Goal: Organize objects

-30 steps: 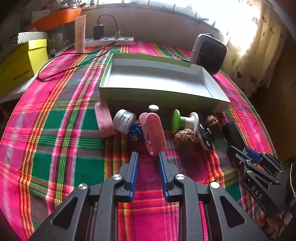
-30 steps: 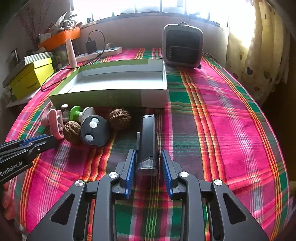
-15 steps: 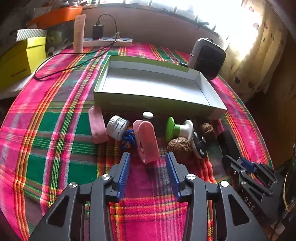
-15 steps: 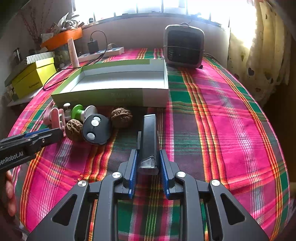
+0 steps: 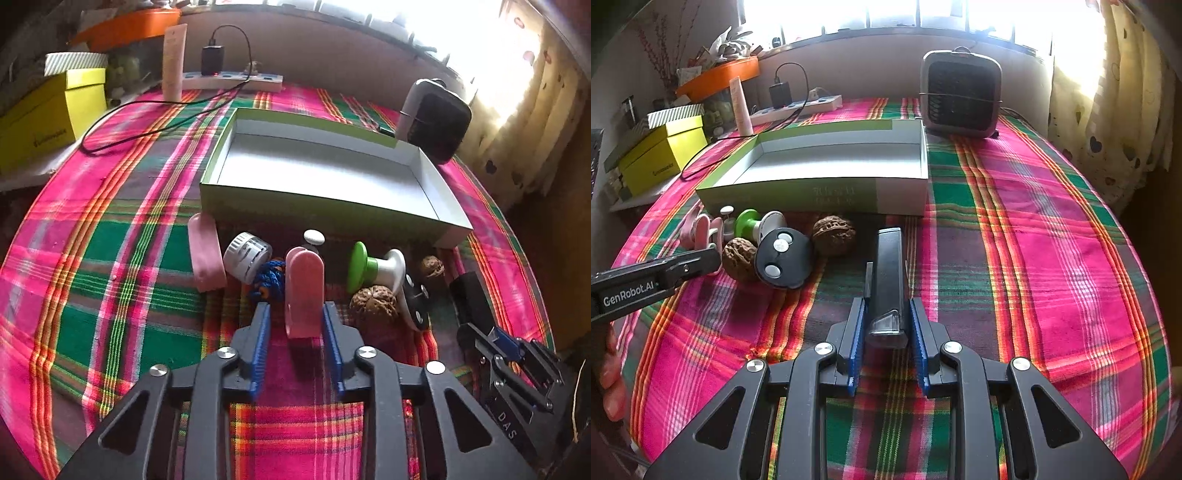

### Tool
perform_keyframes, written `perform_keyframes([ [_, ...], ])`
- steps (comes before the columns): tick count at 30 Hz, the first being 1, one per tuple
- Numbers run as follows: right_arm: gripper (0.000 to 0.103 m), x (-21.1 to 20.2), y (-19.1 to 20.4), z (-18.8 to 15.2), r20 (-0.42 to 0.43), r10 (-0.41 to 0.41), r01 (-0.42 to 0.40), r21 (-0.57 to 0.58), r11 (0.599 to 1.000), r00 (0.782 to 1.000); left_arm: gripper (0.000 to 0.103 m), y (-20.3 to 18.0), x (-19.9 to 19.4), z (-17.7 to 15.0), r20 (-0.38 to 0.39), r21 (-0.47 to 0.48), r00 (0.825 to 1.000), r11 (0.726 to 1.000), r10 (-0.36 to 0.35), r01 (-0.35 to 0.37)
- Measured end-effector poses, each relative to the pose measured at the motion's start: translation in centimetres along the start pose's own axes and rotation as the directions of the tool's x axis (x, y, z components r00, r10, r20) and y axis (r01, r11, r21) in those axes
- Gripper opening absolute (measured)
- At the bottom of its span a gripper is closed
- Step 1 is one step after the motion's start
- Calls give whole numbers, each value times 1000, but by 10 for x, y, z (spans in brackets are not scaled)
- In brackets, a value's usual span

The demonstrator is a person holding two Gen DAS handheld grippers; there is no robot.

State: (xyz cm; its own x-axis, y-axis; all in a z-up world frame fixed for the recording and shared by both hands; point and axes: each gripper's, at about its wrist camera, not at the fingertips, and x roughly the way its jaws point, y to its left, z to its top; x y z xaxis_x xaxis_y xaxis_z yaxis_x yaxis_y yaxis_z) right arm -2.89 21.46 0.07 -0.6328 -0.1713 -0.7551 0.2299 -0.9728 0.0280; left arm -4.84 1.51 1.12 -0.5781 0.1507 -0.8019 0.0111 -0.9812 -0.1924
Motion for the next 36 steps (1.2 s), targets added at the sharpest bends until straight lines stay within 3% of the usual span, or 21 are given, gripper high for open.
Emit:
perform_keyframes([
  [3,25,0,0,-1,2,-3,3,-3,1000,1000,17,0,-3,-3,3,18,1000,1000,5,-5],
  [19,25,-4,-2,-5,6,-4,4,-4,1000,1000,16,1,-19,-22,-31,106,1000,994,1,2],
  [26,25,-9,-3,-10,4,-7,7,-9,1000,1000,17,6,-20,-26,-32,97,999,995,-9,12],
  [29,25,-11,-4,-13,3,-2,2,-4,1000,1000,24,6,-19,-25,-32,95,999,995,-17,20],
  [31,25,-12,-5,-14,5,1,-1,1,1000,1000,36,4,-19,-25,-24,101,1000,995,-17,20],
  [36,25,-11,-5,-13,7,3,-3,1,1000,1000,39,1,-13,-20,-5,115,1000,993,-6,6],
])
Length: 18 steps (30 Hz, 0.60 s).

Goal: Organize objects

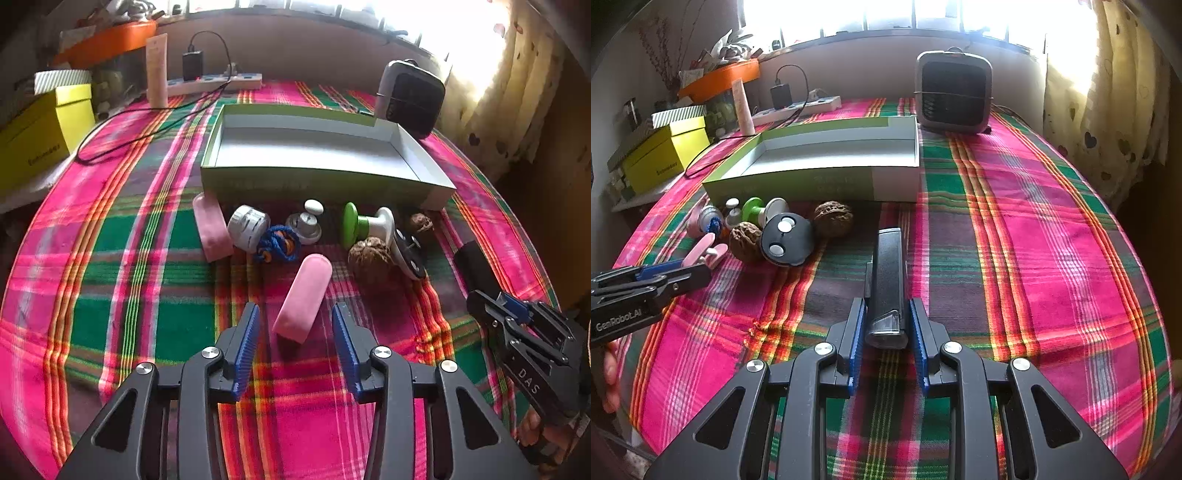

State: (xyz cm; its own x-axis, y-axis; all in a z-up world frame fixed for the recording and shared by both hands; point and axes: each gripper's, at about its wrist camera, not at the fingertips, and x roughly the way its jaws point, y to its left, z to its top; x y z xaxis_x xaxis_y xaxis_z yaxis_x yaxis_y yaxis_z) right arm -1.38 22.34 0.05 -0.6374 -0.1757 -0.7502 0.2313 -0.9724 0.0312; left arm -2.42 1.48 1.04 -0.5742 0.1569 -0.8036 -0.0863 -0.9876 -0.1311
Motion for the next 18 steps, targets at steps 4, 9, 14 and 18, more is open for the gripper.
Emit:
perform_keyframes([
  [4,26,3,1,3,0,-6,6,-16,1000,1000,39,-3,5,4,23,36,999,999,38,-39],
  [9,34,8,3,8,-6,-20,20,-19,1000,1000,39,-7,9,6,40,84,997,994,69,-73],
  [14,34,11,2,12,-7,-25,25,-16,1000,1000,39,-5,10,7,49,97,997,993,64,-69],
  [18,34,11,2,13,-9,-29,29,-17,999,1000,39,-6,10,6,55,109,996,991,66,-72],
])
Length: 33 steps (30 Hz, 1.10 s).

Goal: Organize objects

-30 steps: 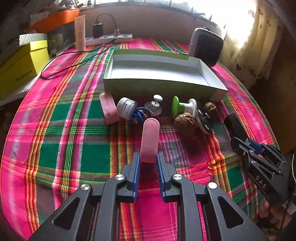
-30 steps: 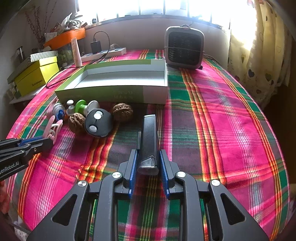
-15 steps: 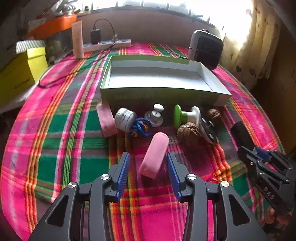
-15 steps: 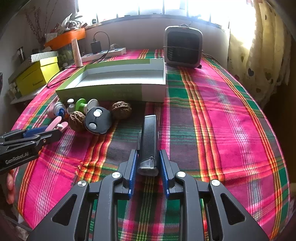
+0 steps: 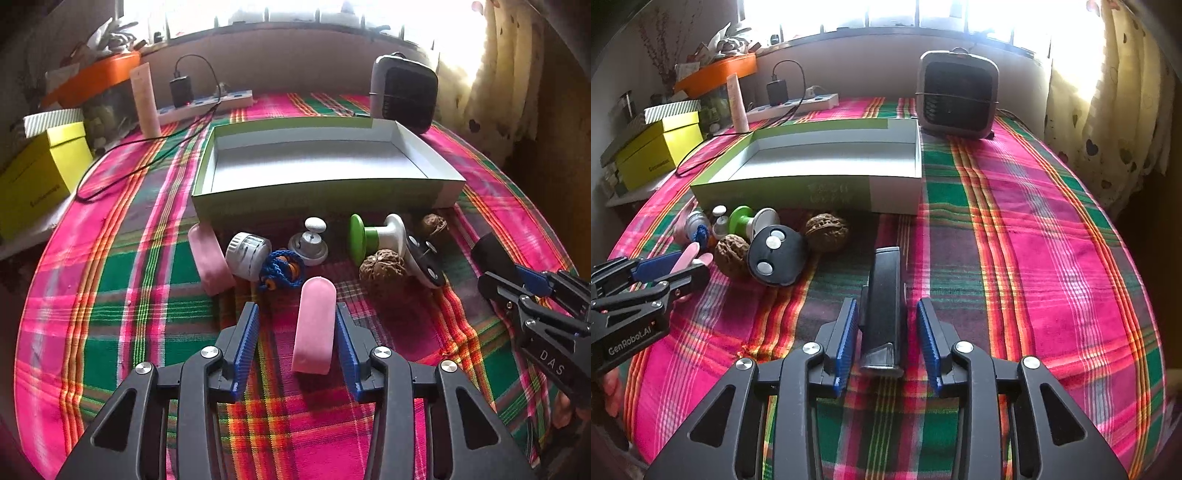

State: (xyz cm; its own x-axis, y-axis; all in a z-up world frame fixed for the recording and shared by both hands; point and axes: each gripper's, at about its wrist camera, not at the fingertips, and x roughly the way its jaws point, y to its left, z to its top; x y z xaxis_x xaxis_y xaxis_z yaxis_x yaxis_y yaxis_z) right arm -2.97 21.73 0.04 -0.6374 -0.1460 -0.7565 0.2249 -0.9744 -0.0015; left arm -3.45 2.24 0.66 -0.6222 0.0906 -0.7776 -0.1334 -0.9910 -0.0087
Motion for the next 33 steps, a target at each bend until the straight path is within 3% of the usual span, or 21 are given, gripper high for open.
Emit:
perform_keyframes([
  [13,25,1,3,1,-2,-10,10,-9,1000,1000,16,8,0,1,-9,-18,1000,1000,9,-9],
  [33,25,-9,12,10,7,43,-43,-3,999,999,16,16,-10,9,10,-48,999,998,-34,34],
])
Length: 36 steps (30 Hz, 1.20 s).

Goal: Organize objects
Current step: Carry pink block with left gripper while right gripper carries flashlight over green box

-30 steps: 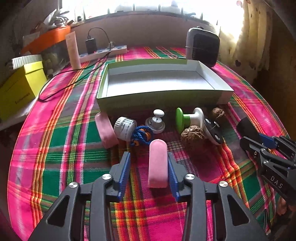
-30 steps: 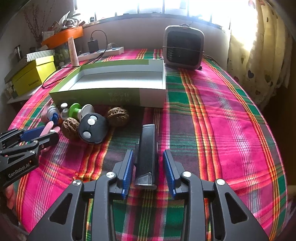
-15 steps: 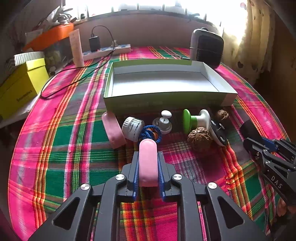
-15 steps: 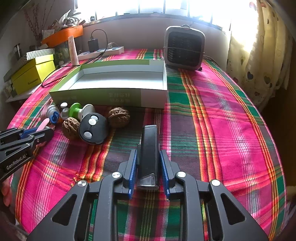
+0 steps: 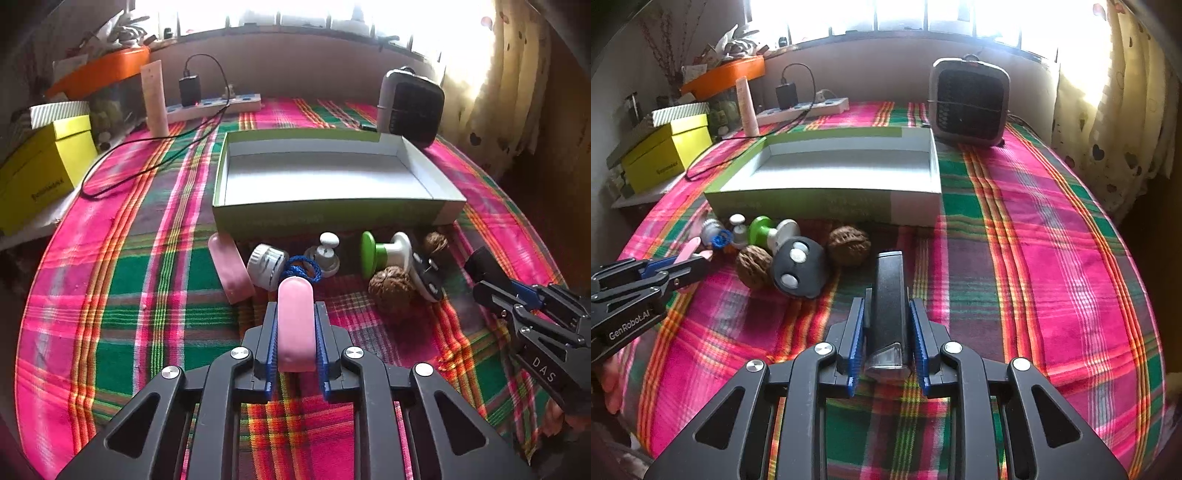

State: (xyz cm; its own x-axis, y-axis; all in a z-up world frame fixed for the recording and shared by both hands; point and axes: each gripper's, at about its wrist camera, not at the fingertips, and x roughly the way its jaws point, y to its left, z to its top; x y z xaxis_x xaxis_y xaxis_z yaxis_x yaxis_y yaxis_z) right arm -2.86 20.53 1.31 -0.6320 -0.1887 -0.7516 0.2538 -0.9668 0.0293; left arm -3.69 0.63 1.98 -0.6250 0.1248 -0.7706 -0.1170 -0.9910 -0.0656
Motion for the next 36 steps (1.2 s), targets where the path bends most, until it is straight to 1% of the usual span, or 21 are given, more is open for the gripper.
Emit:
perform_keyframes([
  [9,25,-3,9,18,19,31,-31,-16,999,999,16,3,-9,13,18,-5,1000,1000,-17,17],
  [12,25,-3,14,28,32,36,-35,-36,999,999,16,4,-10,19,33,-1,999,1000,-14,14],
  [15,25,0,18,40,39,48,-47,-41,998,998,16,7,-10,29,41,-8,999,1000,-26,27],
  [25,25,22,28,80,34,79,-77,-65,995,996,16,18,9,63,41,-28,999,999,-29,31],
  [33,25,54,30,109,-12,105,-106,-59,993,994,16,26,32,91,33,-35,999,999,-30,31],
  [36,25,67,30,120,-30,114,-115,-53,992,993,16,28,45,101,9,-44,999,998,-44,45],
])
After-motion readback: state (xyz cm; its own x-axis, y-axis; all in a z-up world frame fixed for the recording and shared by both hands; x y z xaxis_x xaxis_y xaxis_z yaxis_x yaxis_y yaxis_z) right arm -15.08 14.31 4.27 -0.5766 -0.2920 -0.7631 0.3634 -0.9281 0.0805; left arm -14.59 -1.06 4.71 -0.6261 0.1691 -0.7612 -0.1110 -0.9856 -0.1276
